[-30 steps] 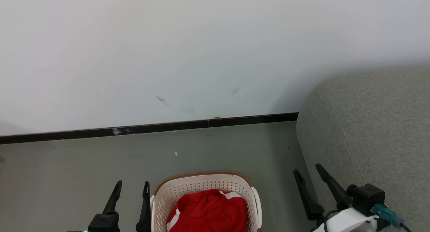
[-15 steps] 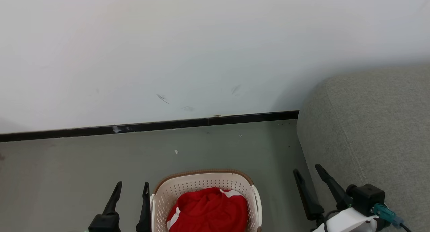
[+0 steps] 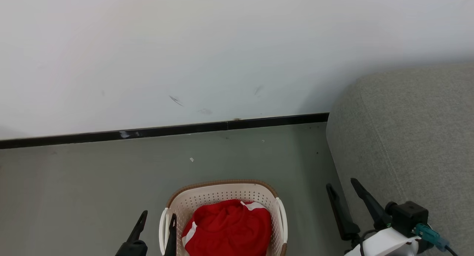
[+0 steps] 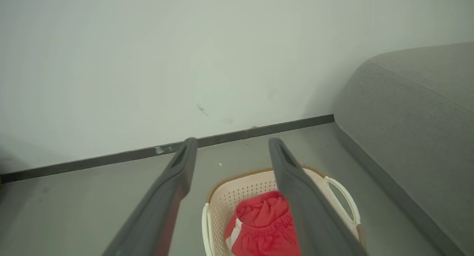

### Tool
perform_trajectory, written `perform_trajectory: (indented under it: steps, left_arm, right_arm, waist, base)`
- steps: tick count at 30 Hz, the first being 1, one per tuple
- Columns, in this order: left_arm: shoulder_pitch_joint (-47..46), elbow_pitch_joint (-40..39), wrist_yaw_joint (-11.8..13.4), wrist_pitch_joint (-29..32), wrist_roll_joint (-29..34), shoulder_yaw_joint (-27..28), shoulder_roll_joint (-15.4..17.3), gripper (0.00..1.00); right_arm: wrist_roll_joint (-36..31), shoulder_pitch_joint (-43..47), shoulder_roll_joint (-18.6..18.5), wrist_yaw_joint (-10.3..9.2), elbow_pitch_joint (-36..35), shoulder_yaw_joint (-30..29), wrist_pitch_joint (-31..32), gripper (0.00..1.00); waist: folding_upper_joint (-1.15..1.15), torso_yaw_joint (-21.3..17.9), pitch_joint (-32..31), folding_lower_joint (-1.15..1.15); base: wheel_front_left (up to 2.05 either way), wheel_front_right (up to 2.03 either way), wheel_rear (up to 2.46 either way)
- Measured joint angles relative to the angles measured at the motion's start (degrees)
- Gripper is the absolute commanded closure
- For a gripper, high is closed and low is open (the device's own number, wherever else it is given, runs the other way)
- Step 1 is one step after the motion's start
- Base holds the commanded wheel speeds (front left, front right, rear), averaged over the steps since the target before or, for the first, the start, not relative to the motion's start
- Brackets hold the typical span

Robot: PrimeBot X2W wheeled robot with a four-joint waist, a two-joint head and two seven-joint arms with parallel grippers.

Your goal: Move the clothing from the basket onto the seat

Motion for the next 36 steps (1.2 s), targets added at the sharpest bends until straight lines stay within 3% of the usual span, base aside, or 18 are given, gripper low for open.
perform_trajectory:
  steps: [11,23,36]
  left_arm:
    - [-4.32,8.09,-2.01,0.00,3.68,-3.75,1.56,0.00]
    - [-12.31,16.80,-3.52,0.44,6.98,-7.10,1.24,0.00]
    - [-20.59,25.70,-4.53,1.69,8.32,-10.01,0.48,0.00]
  right_arm:
    - [-0.98,-0.01,-0.01,0.00,-1.42,-2.50,0.00,0.00]
    - [-0.97,-0.65,0.00,0.00,-3.96,-3.60,-0.03,0.00]
    - [-1.03,-7.09,-0.03,0.00,-7.77,-3.19,-0.08,0.00]
  waist:
    - [0.00,-0.87,3.16,0.00]
    - [0.00,-2.26,8.37,0.00]
    - [0.00,-4.42,15.95,0.00]
  base:
    - [0.00,0.00,0.00]
    - [0.00,0.00,0.00]
    - [0.00,0.00,0.00]
